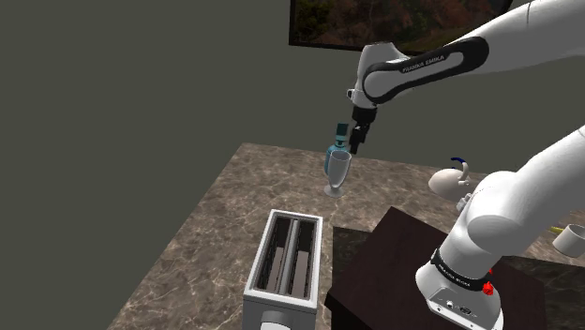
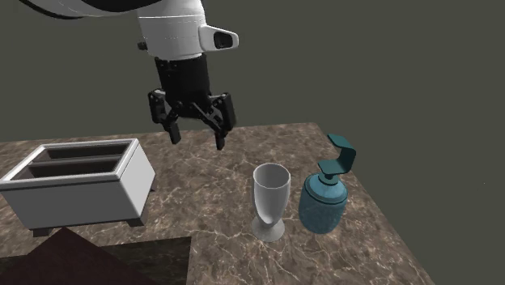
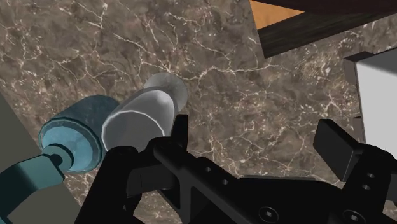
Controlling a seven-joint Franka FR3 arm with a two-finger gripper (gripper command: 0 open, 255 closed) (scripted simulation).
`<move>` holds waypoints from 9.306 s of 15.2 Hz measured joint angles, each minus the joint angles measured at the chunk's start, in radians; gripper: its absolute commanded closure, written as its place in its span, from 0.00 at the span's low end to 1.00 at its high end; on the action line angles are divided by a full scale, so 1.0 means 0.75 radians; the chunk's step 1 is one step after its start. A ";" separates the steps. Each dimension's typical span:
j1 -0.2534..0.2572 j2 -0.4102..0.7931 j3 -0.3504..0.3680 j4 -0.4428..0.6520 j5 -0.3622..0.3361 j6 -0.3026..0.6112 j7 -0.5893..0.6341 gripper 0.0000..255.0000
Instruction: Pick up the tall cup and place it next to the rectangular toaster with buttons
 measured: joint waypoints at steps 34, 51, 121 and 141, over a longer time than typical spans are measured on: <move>-0.051 0.814 -0.106 0.299 0.365 0.504 -0.400 1.00; -0.033 0.657 -0.130 0.338 0.283 0.317 -0.342 1.00; 0.373 0.542 0.326 0.981 0.201 -0.421 0.578 1.00; 0.652 1.054 0.487 1.627 0.117 -0.556 1.010 1.00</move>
